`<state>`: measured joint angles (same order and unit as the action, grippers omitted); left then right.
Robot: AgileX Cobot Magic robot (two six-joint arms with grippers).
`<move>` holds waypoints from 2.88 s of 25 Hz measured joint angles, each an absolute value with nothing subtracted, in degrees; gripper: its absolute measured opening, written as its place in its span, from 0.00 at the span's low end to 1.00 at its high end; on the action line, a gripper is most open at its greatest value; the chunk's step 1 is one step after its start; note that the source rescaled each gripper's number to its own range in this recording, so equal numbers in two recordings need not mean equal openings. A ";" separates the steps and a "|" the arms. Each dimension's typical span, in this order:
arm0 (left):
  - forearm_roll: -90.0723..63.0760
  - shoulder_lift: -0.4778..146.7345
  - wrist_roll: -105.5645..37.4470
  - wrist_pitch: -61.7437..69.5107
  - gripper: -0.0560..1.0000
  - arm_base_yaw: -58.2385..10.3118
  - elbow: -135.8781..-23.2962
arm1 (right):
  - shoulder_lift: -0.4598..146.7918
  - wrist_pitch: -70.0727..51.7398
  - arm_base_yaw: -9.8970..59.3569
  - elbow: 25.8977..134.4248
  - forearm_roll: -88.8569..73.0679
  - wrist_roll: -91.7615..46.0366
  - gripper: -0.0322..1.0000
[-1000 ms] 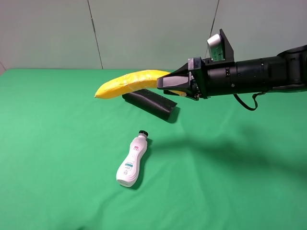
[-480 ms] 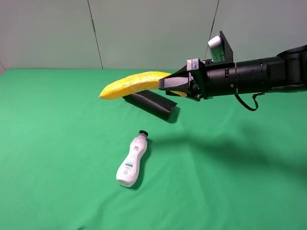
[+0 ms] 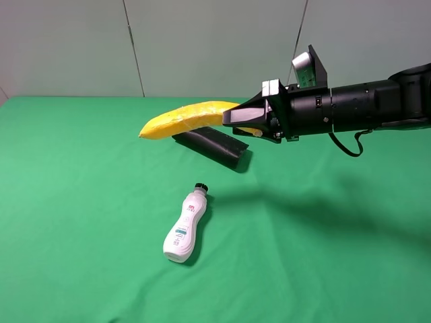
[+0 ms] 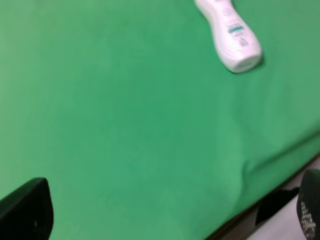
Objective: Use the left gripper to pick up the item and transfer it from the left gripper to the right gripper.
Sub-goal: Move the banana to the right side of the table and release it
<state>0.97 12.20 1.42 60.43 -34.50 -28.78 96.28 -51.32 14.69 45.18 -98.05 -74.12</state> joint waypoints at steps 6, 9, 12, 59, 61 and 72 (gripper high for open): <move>1.05 9.09 1.42 60.40 0.96 -23.38 -28.65 | 96.28 -48.54 14.69 45.18 -97.08 -73.24 0.03; 1.10 5.68 1.42 60.40 0.96 -16.48 -28.65 | 96.28 -46.37 14.69 45.18 -95.98 -72.61 0.03; 1.16 2.43 1.42 60.40 0.96 -10.72 -28.65 | 96.28 -43.66 14.69 45.18 -94.57 -71.81 0.03; 1.11 -0.16 1.42 60.40 0.96 -1.18 -28.65 | 80.21 -42.18 -14.22 39.85 -67.88 -54.86 0.03; 1.11 -0.16 1.42 60.40 0.96 -1.18 -28.65 | 80.15 -41.98 -15.06 38.23 -67.70 -54.91 0.03; 1.11 -0.16 1.42 60.40 0.96 -1.18 -28.65 | 80.10 -38.17 -20.55 36.62 -65.13 -52.98 0.03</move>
<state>1.11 -0.16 1.42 60.40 -1.18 -28.65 80.10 -38.17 -20.55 36.62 -65.13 -52.98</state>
